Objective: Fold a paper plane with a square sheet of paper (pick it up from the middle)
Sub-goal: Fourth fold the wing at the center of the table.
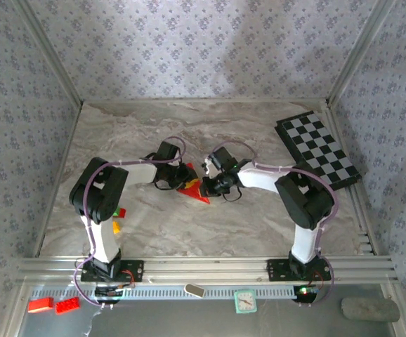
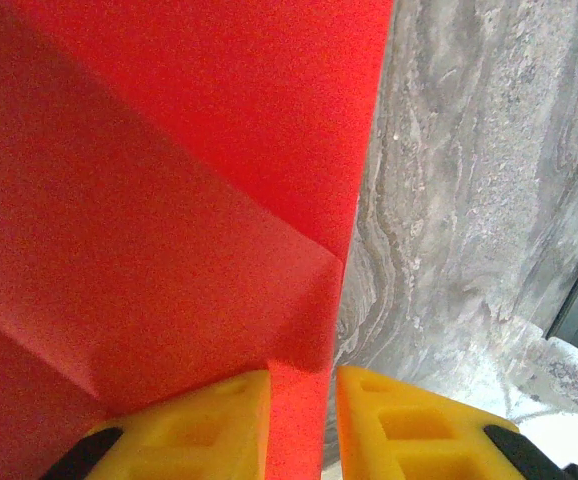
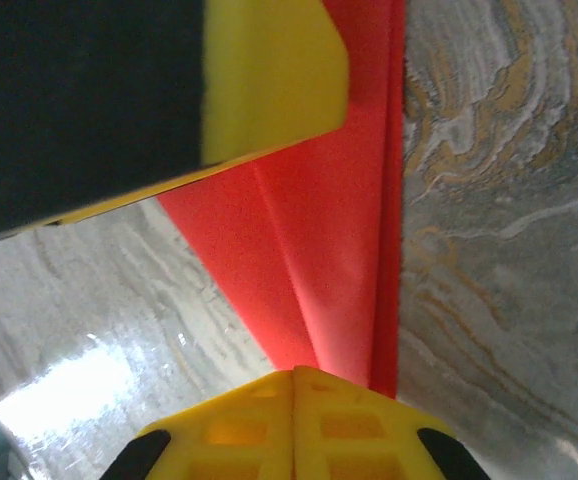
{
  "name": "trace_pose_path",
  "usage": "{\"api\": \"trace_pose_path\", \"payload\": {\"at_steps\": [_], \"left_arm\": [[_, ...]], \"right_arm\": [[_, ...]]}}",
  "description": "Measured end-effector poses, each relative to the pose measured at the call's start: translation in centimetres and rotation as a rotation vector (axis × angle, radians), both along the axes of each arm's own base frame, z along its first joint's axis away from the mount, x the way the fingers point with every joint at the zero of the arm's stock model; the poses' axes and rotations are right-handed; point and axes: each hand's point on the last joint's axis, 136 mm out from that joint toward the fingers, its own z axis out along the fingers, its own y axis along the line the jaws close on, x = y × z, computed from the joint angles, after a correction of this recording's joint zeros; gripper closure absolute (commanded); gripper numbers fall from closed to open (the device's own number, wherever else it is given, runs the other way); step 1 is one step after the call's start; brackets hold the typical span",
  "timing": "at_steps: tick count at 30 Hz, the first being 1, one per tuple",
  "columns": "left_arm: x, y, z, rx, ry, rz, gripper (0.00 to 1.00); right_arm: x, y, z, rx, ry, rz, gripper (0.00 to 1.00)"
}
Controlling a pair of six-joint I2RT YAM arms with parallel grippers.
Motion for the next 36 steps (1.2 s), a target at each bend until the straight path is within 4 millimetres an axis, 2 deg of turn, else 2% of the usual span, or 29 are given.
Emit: {"api": "trace_pose_path", "payload": {"at_steps": [4,15,36], "left_arm": [[0.0,0.0,0.0,-0.002,0.000,-0.001,0.75],[0.3,-0.3,0.6,-0.015,-0.035,-0.020,0.71],[2.0,1.7,0.1,0.007,-0.088,-0.020,0.73]], "right_arm": [[0.0,-0.2,-1.0,-0.021,0.014,-0.004,0.93],[0.1,-0.4,-1.3,-0.026,0.011,-0.009,0.94],[-0.1,-0.6,-1.6,-0.018,0.018,-0.013,0.94]]}}
